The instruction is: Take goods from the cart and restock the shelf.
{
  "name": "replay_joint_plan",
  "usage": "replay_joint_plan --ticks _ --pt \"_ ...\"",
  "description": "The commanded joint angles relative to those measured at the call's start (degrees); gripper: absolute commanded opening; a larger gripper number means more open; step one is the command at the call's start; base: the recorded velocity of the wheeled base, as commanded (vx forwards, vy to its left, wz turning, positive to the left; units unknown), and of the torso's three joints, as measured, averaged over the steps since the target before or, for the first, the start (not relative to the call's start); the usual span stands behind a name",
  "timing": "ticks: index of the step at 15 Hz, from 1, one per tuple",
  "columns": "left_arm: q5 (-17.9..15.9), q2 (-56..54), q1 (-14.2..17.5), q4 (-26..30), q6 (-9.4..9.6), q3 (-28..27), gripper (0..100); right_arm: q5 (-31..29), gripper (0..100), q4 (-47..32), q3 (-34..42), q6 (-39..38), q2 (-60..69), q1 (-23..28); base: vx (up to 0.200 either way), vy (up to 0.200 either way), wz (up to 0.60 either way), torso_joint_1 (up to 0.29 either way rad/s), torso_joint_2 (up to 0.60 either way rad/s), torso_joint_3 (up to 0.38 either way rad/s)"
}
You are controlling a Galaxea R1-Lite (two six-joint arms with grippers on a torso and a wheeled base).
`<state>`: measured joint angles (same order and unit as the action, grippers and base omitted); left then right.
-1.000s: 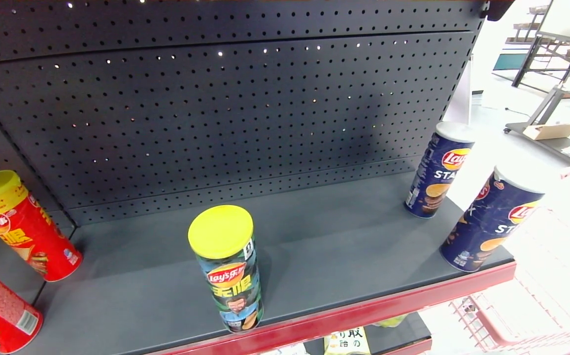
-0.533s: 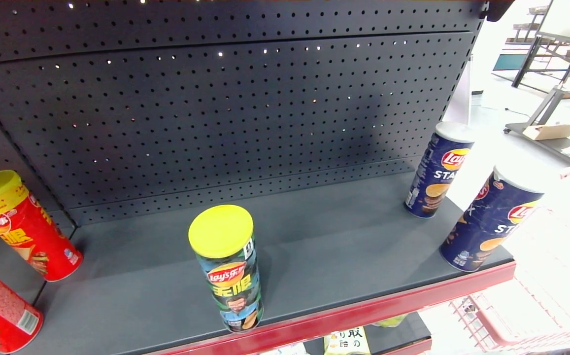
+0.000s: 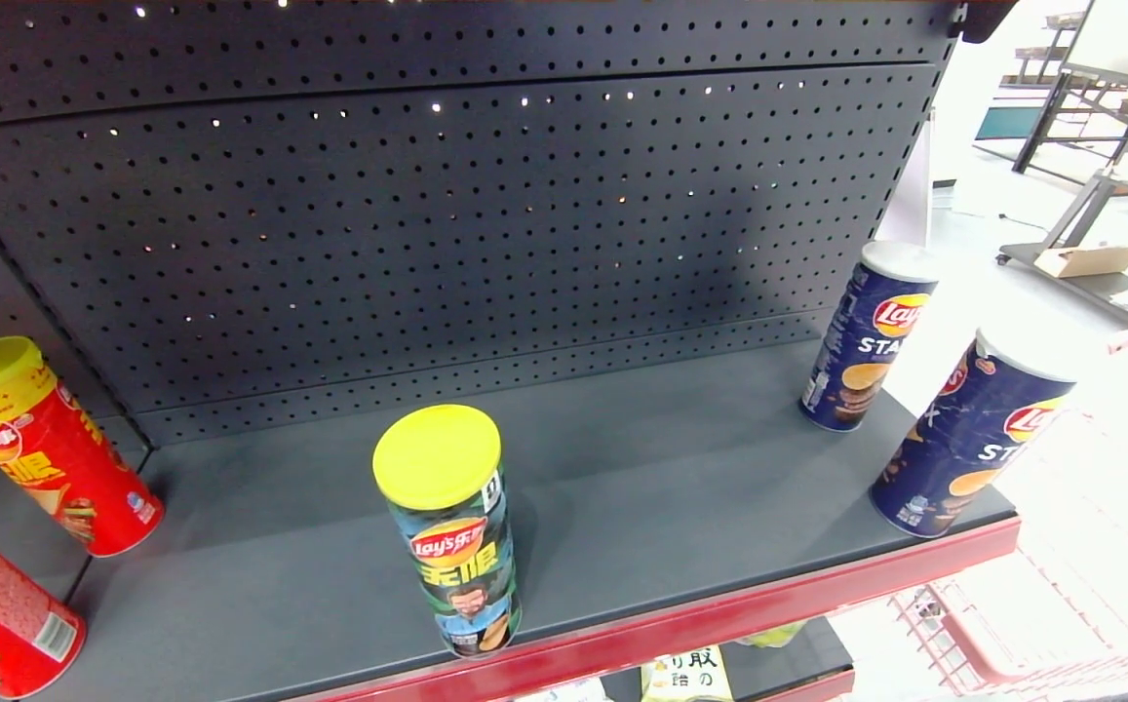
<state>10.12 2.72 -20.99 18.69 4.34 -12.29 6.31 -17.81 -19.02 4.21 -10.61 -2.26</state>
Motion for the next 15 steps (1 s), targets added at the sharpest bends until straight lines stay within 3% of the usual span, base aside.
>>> replay_joint_plan --ticks 1,2,3,12,15 --pt "1.92 -1.75 0.78 -0.32 4.71 0.77 100 -0.07 0 -0.03 0.30 0.01 -0.03 0.06 0.000 0.000 0.00 0.000 0.00 0.000" --pt "2.19 -0.87 0.78 -0.32 6.73 0.25 100 0.01 0 -0.03 0.12 0.01 -0.56 -0.03 0.000 0.000 0.00 0.000 0.00 0.000" --pt "2.36 -0.35 0.78 -0.32 6.82 0.33 100 -0.34 0 0.23 0.47 0.01 -0.91 0.06 0.000 0.000 0.00 0.000 0.00 0.000" --pt "3.07 -0.61 0.87 -0.41 6.65 1.83 100 2.47 0 0.41 0.65 1.77 -2.93 -0.03 0.000 0.000 0.00 0.000 0.00 0.000" --pt "4.03 -0.61 0.95 -0.41 5.50 1.83 100 2.47 0 0.41 1.18 1.77 -2.75 -0.03 0.000 0.000 0.00 0.000 0.00 0.000"
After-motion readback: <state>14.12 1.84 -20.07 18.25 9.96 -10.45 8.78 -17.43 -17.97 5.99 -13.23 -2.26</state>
